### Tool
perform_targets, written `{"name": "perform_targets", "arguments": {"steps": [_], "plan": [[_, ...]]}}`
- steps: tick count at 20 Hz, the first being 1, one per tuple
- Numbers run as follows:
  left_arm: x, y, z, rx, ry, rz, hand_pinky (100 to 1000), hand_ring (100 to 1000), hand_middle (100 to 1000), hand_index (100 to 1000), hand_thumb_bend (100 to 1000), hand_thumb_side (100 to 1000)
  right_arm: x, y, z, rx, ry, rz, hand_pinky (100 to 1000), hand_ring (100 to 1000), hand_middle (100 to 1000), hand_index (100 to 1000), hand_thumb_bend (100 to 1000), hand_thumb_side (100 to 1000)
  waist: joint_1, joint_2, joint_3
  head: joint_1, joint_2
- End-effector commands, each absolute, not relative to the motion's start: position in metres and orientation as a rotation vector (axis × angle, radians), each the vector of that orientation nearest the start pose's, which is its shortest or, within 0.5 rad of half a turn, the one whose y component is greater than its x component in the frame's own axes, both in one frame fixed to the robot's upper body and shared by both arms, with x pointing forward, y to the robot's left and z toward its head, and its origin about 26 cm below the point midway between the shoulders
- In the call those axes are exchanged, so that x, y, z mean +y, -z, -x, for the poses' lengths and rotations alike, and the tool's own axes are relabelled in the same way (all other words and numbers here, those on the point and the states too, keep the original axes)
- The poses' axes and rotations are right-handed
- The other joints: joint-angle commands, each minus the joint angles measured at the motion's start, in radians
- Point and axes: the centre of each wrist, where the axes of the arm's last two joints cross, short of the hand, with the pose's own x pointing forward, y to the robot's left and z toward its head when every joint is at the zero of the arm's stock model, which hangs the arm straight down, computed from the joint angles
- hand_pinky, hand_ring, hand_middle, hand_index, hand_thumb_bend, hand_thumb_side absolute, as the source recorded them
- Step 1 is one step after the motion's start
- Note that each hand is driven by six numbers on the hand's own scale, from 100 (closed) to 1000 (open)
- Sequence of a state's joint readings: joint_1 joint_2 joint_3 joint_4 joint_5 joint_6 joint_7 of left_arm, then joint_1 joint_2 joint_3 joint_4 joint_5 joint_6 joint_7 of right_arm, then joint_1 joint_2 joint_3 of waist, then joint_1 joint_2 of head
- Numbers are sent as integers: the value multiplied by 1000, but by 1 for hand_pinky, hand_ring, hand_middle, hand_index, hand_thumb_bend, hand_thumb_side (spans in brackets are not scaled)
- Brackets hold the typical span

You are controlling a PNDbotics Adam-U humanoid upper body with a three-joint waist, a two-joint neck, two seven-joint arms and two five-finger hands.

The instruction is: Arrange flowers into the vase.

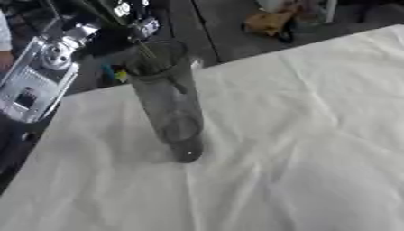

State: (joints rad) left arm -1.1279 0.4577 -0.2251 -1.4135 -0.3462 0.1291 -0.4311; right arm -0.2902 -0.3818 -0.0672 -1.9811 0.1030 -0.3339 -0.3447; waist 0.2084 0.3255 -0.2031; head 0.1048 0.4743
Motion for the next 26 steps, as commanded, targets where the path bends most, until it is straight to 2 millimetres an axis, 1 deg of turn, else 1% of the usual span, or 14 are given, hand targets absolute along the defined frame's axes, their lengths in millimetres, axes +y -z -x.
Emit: {"name": "perform_targets", "arguments": {"steps": [1,4,6,7,12,16,20,23,24,25,26], "plan": [[187,-380,-407,-2013,1311,-552,732,781,848,994,100,971,-287,-213,-297,3515,113,-597,512,664,546,806,100,760,10,-38,1,4,4],[191,-382,-408,-2004,1324,-545,772,799,864,1000,100,974,-287,-212,-297,3519,117,-597,512,664,546,806,100,760,11,-41,1,5,8],[193,-384,-408,-1999,1332,-554,780,805,868,1000,100,967,-287,-212,-297,3521,121,-599,512,664,546,806,100,760,12,-43,1,5,10],[193,-384,-408,-1993,1337,-558,808,823,884,1000,100,964,-288,-211,-297,3522,122,-599,512,664,546,806,100,759,12,-43,1,5,11],[198,-385,-410,-1926,1393,-602,836,845,903,1000,100,948,-288,-211,-297,3527,127,-601,512,664,545,806,100,756,16,-49,2,6,17],[200,-388,-409,-1917,1409,-646,861,862,920,1000,100,932,-288,-210,-296,3533,129,-601,512,664,545,806,100,754,17,-52,3,6,18],[201,-390,-407,-1916,1441,-694,883,877,933,1000,100,955,-288,-209,-296,3539,127,-600,512,665,545,806,100,751,18,-54,5,6,22],[201,-391,-407,-1908,1479,-700,898,886,944,1000,100,1000,-288,-209,-296,3540,128,-599,512,665,544,806,100,751,18,-54,5,7,23],[201,-391,-407,-1908,1493,-696,904,888,948,1000,113,1000,-288,-209,-296,3540,129,-600,512,665,544,806,100,751,18,-54,5,8,23],[201,-392,-406,-1908,1507,-691,909,892,952,1000,152,1000,-288,-209,-296,3540,129,-600,512,665,544,806,100,750,18,-54,5,8,24],[202,-392,-406,-1907,1519,-686,910,892,953,1000,159,1000,-288,-209,-296,3541,128,-600,512,665,544,806,100,750,18,-54,5,9,25]]}}
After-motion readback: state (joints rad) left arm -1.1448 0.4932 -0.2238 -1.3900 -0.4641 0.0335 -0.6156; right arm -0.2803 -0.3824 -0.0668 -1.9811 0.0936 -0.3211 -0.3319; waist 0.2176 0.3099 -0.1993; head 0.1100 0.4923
